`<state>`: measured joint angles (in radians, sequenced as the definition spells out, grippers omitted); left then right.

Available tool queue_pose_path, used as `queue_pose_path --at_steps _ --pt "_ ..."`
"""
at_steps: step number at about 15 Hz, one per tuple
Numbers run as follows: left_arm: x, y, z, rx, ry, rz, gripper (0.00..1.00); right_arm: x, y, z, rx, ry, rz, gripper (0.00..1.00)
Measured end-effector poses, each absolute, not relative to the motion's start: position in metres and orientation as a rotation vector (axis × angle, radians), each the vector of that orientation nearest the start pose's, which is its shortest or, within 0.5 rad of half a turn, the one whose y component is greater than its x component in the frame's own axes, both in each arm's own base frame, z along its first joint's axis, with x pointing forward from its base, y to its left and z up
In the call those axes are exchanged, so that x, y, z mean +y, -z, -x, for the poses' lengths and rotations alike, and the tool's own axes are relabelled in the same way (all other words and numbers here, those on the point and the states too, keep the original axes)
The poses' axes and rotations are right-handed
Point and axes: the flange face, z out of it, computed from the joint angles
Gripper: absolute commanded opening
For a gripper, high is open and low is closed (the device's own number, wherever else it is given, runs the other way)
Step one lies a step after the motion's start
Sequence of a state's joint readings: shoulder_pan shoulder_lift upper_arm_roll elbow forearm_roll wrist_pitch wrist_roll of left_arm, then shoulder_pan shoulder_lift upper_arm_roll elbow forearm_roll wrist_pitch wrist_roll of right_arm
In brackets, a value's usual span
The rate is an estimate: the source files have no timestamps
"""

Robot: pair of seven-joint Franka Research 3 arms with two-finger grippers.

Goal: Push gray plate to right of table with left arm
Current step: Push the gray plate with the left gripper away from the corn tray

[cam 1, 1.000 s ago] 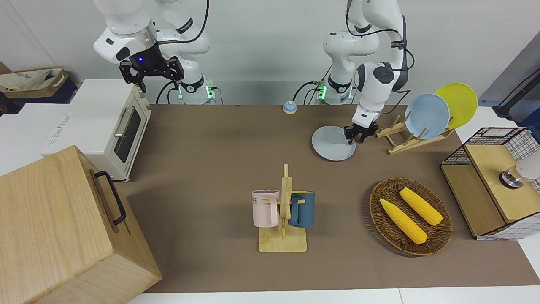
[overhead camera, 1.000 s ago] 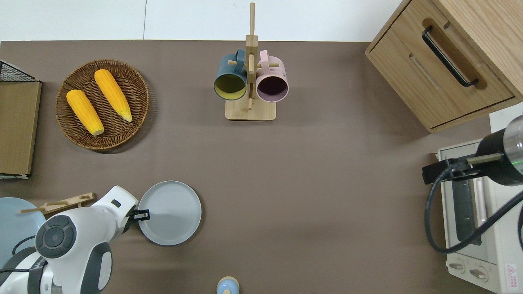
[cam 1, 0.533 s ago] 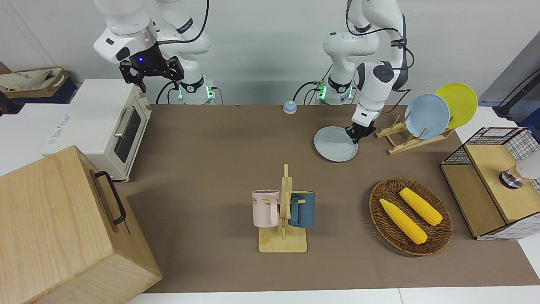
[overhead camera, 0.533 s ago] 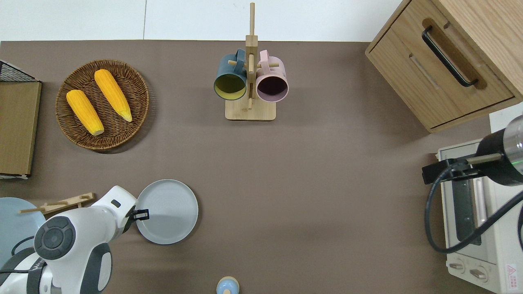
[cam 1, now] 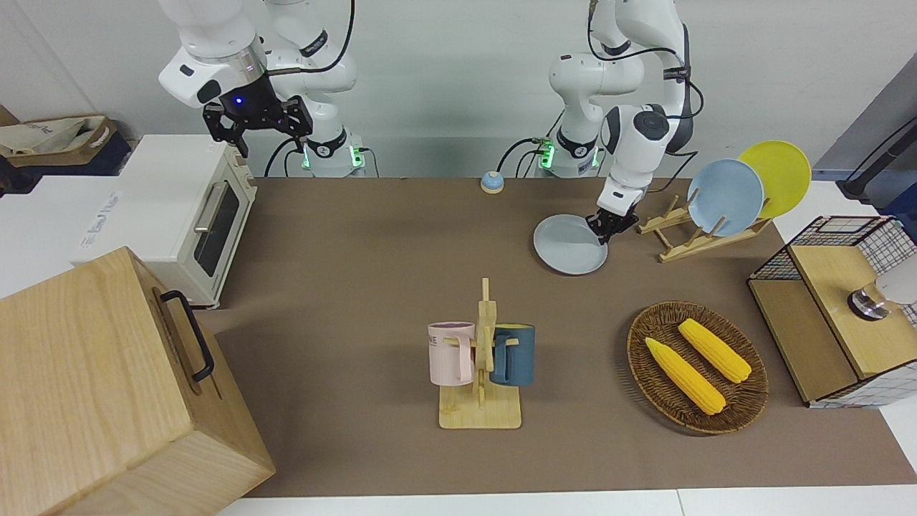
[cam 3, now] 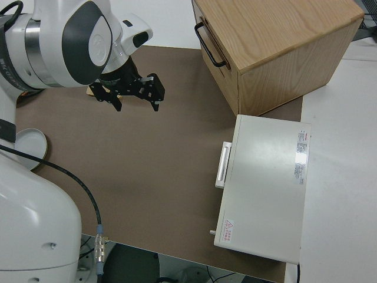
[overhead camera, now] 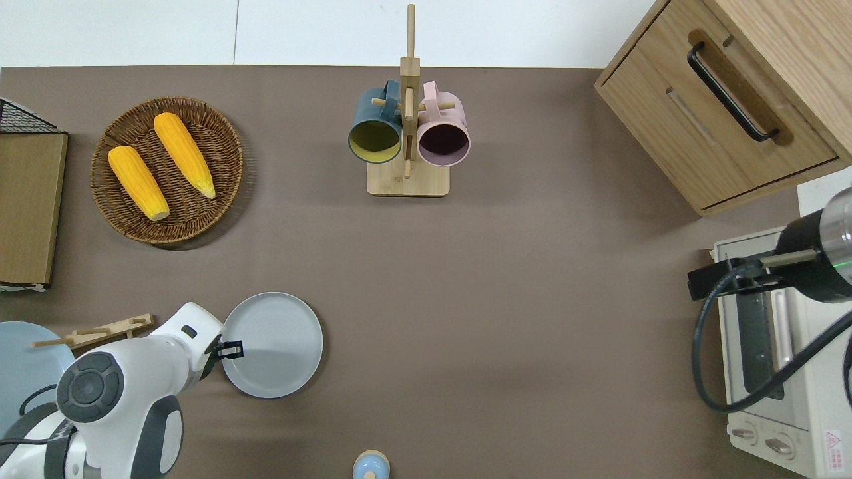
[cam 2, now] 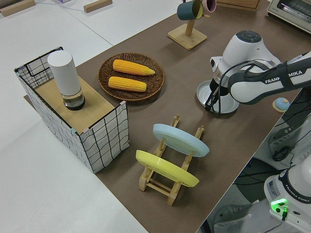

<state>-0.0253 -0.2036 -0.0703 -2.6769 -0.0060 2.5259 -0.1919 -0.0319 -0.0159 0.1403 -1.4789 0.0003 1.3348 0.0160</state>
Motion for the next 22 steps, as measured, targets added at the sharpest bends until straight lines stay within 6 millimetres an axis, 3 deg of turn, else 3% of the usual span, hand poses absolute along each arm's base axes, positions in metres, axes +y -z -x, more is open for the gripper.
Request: queue_pose_path --at_steps 3,5,14,22 --pt "-0.040 -0.307 -0.412 -0.214 0.085 3.130 0.00 0.057 -0.656 -0.521 -0.145 -0.201 3.142 0.983" --pt "-0.053 -0.309 -0.413 -0.290 0.096 3.122 0.00 0.057 -0.656 -0.521 -0.145 -0.201 3.142 0.983" --pt "-0.177 -0.324 -0.398 -0.568 0.188 3.081 0.00 0.057 -0.656 -0.521 -0.145 -0.201 3.142 0.983" --pt "-0.271 -0.317 -0.351 -0.648 0.214 3.073 0.00 0.057 -0.656 -0.521 -0.145 -0.201 3.142 0.983"
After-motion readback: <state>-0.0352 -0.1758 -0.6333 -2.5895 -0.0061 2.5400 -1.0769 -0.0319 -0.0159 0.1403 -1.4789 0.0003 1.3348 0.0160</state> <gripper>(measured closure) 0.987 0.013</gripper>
